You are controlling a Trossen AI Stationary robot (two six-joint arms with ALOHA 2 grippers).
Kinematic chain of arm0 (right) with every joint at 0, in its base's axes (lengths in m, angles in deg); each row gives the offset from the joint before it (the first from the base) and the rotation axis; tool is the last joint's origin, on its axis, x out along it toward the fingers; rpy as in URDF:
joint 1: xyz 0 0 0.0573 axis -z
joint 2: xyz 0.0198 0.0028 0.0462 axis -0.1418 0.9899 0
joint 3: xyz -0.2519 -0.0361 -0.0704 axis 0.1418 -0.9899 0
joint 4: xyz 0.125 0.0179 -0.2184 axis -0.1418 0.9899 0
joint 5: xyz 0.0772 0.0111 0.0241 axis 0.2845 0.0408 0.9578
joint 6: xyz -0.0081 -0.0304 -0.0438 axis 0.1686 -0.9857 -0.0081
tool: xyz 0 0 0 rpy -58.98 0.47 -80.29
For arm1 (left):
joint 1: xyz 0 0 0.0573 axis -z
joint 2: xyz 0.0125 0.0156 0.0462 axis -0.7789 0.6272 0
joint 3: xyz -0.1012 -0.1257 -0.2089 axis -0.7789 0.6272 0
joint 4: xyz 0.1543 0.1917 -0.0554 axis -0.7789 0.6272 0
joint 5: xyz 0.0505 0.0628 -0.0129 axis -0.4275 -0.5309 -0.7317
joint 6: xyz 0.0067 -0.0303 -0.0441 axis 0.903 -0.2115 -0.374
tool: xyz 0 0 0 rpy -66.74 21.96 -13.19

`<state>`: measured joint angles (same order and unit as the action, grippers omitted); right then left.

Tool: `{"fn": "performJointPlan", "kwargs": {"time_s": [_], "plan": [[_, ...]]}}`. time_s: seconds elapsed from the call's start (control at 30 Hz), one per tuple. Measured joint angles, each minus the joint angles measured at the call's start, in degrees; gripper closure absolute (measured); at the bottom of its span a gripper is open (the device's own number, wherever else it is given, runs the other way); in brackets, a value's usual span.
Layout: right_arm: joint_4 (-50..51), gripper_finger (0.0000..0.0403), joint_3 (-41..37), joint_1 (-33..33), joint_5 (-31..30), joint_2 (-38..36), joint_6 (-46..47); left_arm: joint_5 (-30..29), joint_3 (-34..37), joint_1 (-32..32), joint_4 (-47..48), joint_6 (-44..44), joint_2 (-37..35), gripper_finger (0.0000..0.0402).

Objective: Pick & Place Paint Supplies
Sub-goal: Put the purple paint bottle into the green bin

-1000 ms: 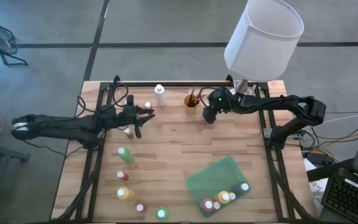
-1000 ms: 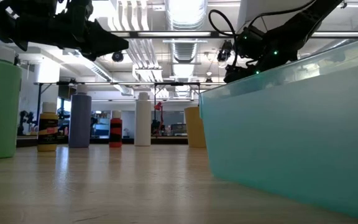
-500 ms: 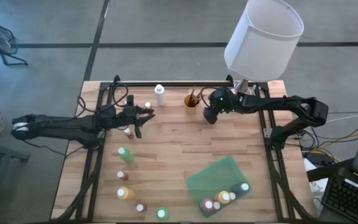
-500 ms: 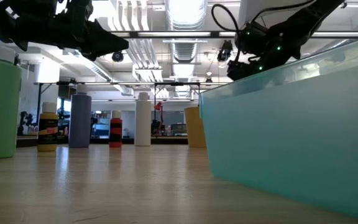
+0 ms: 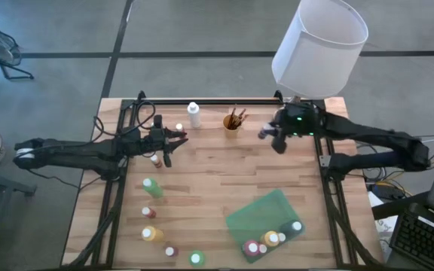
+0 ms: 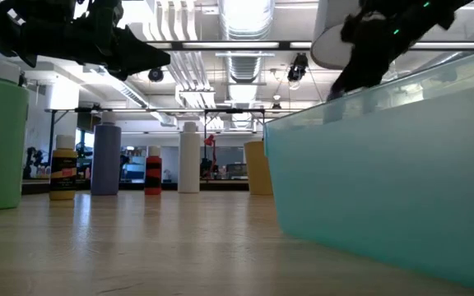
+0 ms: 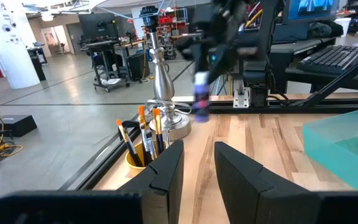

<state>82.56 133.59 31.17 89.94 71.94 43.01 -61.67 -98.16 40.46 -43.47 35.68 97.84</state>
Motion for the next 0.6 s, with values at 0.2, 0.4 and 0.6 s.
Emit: {"fn": "performJointPlan", "kwargs": {"time_s": [0.2,0.4,0.6], "plan": [[7.72,0.029,0.0,-2.96,8.91,-10.48,-2.55,0.0,0.0,0.0,0.0,0.0,-0.01,0.0305],[15.01,0.0291,0.0,-7.5,9.86,-15.39,-4.36,-0.01,0.0,0.0,0.0,0.0,-0.01,0.0305],[16.94,0.0291,0.0,-11.78,19.47,-15.93,-5.41,-0.01,0.01,-0.02,0.0,0.0,0.0,0.0305]]}}
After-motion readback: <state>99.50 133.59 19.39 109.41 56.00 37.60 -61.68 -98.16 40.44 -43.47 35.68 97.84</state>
